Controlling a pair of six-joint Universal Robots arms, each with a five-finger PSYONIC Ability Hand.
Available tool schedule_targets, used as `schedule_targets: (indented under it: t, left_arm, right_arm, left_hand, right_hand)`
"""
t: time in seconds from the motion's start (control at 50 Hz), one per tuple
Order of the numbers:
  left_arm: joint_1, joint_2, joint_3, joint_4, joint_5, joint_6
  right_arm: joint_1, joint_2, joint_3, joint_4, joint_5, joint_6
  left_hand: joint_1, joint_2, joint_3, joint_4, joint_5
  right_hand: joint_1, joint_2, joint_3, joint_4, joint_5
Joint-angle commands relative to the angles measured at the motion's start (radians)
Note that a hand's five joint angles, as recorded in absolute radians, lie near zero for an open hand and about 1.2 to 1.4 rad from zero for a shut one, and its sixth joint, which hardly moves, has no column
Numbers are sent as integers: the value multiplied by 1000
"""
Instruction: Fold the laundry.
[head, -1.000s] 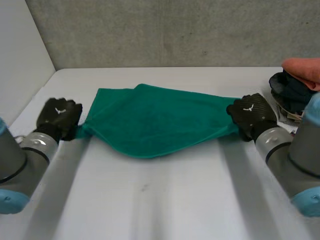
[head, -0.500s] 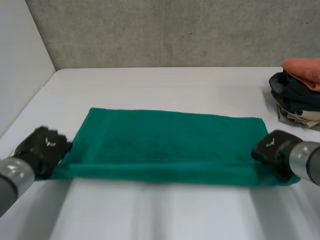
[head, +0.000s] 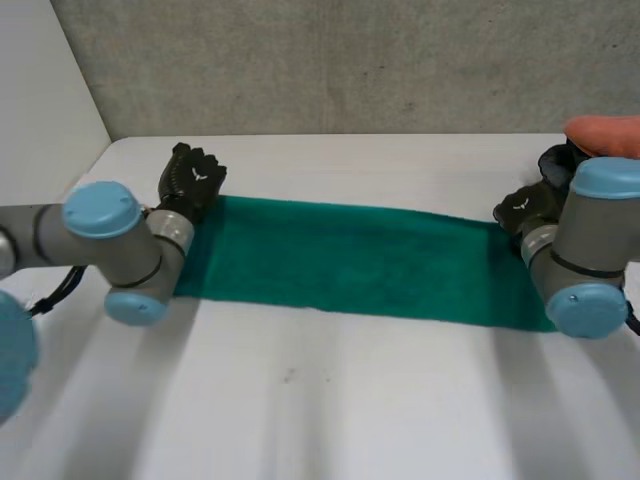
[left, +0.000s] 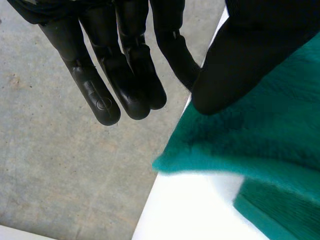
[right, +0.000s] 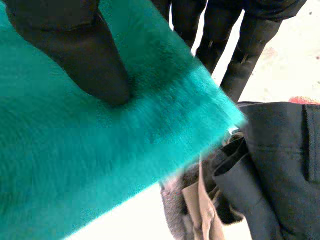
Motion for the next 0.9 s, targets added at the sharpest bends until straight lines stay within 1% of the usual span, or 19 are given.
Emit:
schedule_targets:
  t: [0.02, 0.04, 0.06, 0.12, 0.16, 0.24, 0.32, 0.4, 0.42, 0.46, 0.5, 0.56, 0.66, 0.7, 0.72, 0.74, 0.76, 0.86, 0.9]
  left_arm:
    - [-12, -141, 184, 16, 9, -7]
    - [-15, -142, 185, 19, 9, -9]
    - [-19, -140, 185, 22, 9, -10]
    - [-36, -137, 171, 33, 4, -21]
    - [-39, -128, 152, 31, 2, -27]
    - [-36, -36, 68, 26, -7, -44]
    - [-30, 82, -65, 17, -7, -104]
    - [-30, 205, -208, 14, 1, -211]
    - [-29, 246, -258, 14, 1, -263]
    - [-27, 280, -308, 14, 4, -312]
    - [-29, 325, -369, 16, 7, -369]
    - [-30, 365, -427, 22, 9, -415]
    - [-32, 374, -466, 30, 9, -425]
    - [-32, 372, -470, 28, 9, -426]
    - [-32, 371, -473, 28, 9, -426]
    - [-33, 371, -473, 28, 7, -426]
    - [-35, 371, -475, 28, 7, -426]
    - [-36, 386, -496, 28, 9, -426]
    - [-38, 398, -501, 28, 7, -428]
  right_arm:
    - [13, 82, -74, -133, 45, -18]
    - [16, 81, -71, -147, 49, -17]
    - [31, 72, -62, -163, 53, -12]
    - [52, 37, -37, -166, 53, 2]
    - [58, -19, 7, -164, 56, 23]
    - [59, -106, 107, -134, 53, 84]
    - [55, -197, 205, -29, 19, 161]
    - [30, -260, 285, 95, -27, 272]
    - [16, -264, 303, 112, -38, 290]
    - [-29, -277, 360, 141, -65, 328]
    - [-51, -280, 394, 133, -91, 338]
    - [-80, -283, 449, 78, -134, 339]
    - [-91, -278, 487, -15, -136, 336]
    - [-91, -264, 489, -44, -135, 336]
    - [-91, -261, 489, -51, -135, 336]
    - [-93, -255, 489, -57, -133, 335]
    - [-96, -244, 487, -69, -127, 329]
    - [-143, -261, 532, -153, -86, 243]
    - [-180, -315, 570, -193, -79, 165]
  left_hand:
    - [-921, -969, -964, -972, -932]
    - [-896, -944, -940, -947, -908]
    - [-976, -1024, -1019, -1027, -988]
    - [-976, -1024, -1019, -1027, -988]
    - [-976, -1024, -1019, -1027, -988]
    - [-976, -1024, -1019, -1027, -988]
    - [-976, -1024, -1019, -1027, -988]
    - [-976, -1024, -1019, -1027, -988]
    - [-976, -1024, -1019, -1027, -988]
    - [-976, -1024, -1019, -1027, -988]
    - [-976, -1024, -1019, -1027, -988]
    - [-976, -1024, -1019, -1027, -988]
    - [-976, -1024, -1019, -1027, -988]
    - [-976, -1024, -1019, -1027, -988]
    - [-976, -1024, -1019, -1027, -988]
    - [-976, -1024, -1019, -1027, -988]
    - [-976, -1024, -1019, -1027, -988]
    - [-976, -1024, -1019, -1027, -988]
    - [-976, -1024, -1019, -1027, -988]
  right_hand:
    - [-844, -873, -879, -882, -880]
    - [-844, -873, -879, -882, -880]
    - [-844, -873, -879, -882, -880]
    - [-844, -873, -879, -882, -880]
    - [-844, -873, -879, -882, -880]
    - [-844, -873, -879, -882, -880]
    - [-844, -873, -879, -882, -880]
    - [-752, -780, -786, -790, -788]
    - [-740, -769, -775, -778, -776]
    - [-705, -734, -740, -743, -741]
    - [-682, -710, -716, -720, -717]
    - [-617, -645, -651, -655, -653]
    - [-611, -639, -645, -649, -647]
    - [-526, -555, -561, -564, -562]
    - [-424, -453, -459, -462, -460]
    - [-246, -274, -280, -284, -281]
    - [371, 343, 337, 333, 336]
    - [377, 349, 343, 339, 342]
    - [377, 349, 343, 339, 342]
